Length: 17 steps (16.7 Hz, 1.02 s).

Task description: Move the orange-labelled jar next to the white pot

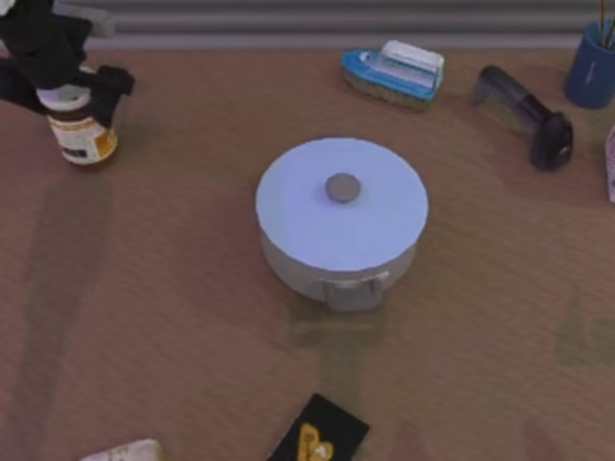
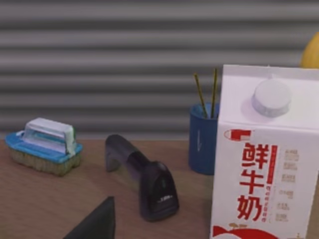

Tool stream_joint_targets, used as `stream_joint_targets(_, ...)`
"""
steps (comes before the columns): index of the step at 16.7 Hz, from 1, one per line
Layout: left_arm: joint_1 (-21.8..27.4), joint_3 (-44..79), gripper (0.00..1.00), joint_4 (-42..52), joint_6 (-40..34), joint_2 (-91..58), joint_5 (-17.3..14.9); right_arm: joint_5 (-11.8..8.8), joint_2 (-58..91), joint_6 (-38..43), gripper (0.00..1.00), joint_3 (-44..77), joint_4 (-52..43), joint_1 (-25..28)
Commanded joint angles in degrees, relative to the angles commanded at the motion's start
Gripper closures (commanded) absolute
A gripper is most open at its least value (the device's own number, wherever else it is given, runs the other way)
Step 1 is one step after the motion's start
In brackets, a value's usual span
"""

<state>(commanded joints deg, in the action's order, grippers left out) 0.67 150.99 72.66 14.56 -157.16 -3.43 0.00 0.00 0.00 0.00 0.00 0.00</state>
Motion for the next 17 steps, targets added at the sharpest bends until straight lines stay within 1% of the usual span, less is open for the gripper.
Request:
stream_joint_targets(10, 0.0, -0.8, 1.0, -0.1, 0.0, 0.8, 0.1, 0.0, 0.0, 0.0, 0.0, 0.0, 0.0, 0.0)
stream_joint_targets(13, -0.3, -6.6, 1.0, -0.9, 0.0, 6.3, 0.3, 0.0, 0.0, 0.0, 0.0, 0.0, 0.0, 0.0)
stream_joint_targets(17, -0.8, -21.4, 1.0, -2.6, 0.1, 18.6, 0.5, 0.0, 0.0, 0.0, 0.0, 0.0, 0.0, 0.0)
